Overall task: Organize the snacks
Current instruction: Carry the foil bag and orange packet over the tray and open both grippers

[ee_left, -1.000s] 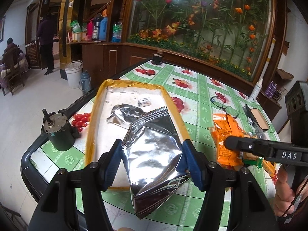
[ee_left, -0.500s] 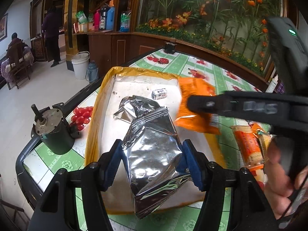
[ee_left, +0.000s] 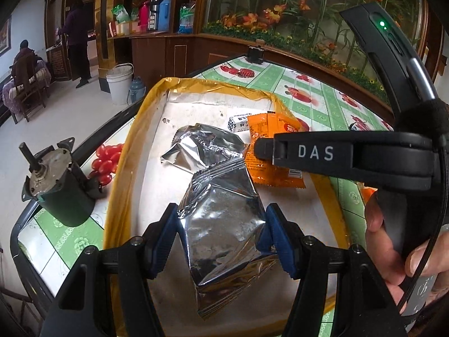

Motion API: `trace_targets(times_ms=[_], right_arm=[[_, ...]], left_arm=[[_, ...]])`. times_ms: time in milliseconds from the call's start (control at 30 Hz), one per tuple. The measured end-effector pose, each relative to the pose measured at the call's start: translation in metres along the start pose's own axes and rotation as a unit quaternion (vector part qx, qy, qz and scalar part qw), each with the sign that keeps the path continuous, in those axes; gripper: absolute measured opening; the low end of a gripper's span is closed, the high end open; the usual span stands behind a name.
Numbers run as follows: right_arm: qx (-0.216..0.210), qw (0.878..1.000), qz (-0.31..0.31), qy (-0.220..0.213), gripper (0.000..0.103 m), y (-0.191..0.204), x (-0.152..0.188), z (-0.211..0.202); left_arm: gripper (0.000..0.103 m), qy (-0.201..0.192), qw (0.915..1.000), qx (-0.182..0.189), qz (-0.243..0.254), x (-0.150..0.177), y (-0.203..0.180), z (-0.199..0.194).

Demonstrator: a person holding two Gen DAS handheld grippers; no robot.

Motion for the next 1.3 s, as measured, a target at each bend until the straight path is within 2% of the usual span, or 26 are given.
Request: trace_targets(times_ms=[67, 700, 1300], right_arm=[[0.001, 1.0, -0.002, -0.001, 0.039, 0.001, 0.0, 0.003], [0.0, 1.0, -0.004, -0.014, 0.041, 0.001, -0.001, 0.004], [-0.01, 0.999, -0.001, -0.042, 0.041, 0.003, -0.004, -0.027]], left_arm=[[0.063, -0.004, 0.9999, -0.01, 0.003, -0.001, 0.001, 0.001], [0.063, -0.004, 0.9999, -0.01, -0.005, -0.004, 0.004, 0.0], [0.068, -0.025, 0.9995, -0.02, 0.0, -0.006, 0.004, -0.019]])
Point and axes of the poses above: each gripper's, at about its wrist camera, not at the fingertips, and z roughly the way its jaws point, y to its left, x to its underside, the point moved 10 cm from there along z, roughly the way its jaws point, and after that the axes turned 12 degrees about y, right-handed, at the moved point
